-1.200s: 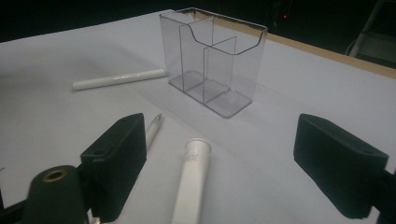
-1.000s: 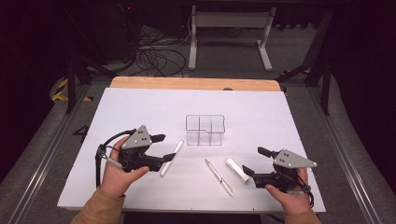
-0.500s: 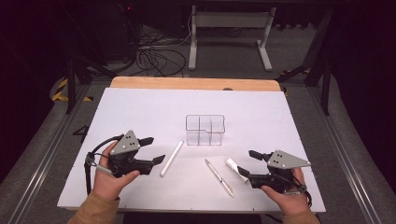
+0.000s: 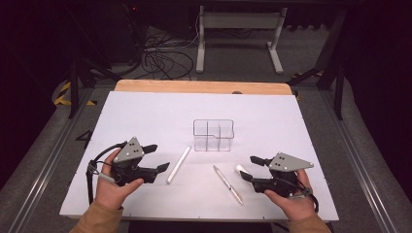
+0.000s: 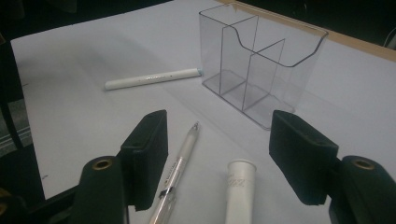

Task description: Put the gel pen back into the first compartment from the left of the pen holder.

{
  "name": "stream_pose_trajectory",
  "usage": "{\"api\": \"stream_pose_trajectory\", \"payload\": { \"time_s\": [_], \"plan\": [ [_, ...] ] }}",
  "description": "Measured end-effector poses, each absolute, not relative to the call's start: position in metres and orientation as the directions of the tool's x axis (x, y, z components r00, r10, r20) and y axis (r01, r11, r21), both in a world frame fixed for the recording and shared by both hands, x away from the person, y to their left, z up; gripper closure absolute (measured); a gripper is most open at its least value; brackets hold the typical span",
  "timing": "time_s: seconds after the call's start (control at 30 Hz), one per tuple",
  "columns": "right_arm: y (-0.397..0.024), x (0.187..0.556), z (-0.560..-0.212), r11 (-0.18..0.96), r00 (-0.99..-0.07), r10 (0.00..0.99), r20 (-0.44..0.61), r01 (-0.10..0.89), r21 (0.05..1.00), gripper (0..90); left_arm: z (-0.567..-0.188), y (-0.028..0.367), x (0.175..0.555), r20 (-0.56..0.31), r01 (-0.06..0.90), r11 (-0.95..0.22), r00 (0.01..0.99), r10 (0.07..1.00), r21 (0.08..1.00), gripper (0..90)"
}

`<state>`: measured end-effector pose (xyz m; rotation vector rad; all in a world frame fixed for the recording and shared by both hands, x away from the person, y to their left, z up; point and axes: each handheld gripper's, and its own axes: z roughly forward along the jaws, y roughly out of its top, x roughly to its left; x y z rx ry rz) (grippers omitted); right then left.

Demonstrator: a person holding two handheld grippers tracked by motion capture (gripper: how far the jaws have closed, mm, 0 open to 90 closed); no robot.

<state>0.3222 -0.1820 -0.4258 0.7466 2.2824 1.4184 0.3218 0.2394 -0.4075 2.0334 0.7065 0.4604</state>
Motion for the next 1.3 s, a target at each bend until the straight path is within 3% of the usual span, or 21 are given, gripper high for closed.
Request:
{"api": "stream_pose_trajectory", "payload": {
  "time_s": [0.33,0.97,1.3],
  "plan": [
    [-0.162,0.331,-0.42,0.408,-0.801,0.598,-0.024,0.279,0.869,47.1,-0.407,0.246,0.321,0.047,0.31,-0.419,0.755,0.654,0.854,27.9],
    [-0.135,0.346,-0.418,0.467,-0.806,0.592,-0.011,0.331,0.82,45.0,-0.407,0.251,0.321,0.048,0.317,-0.418,0.746,0.664,0.852,27.4],
    [-0.125,0.349,-0.42,0.443,-0.792,0.609,0.046,0.387,0.809,48.7,-0.407,0.252,0.32,0.053,0.316,-0.419,0.743,0.667,0.851,27.4]
  ]
}}
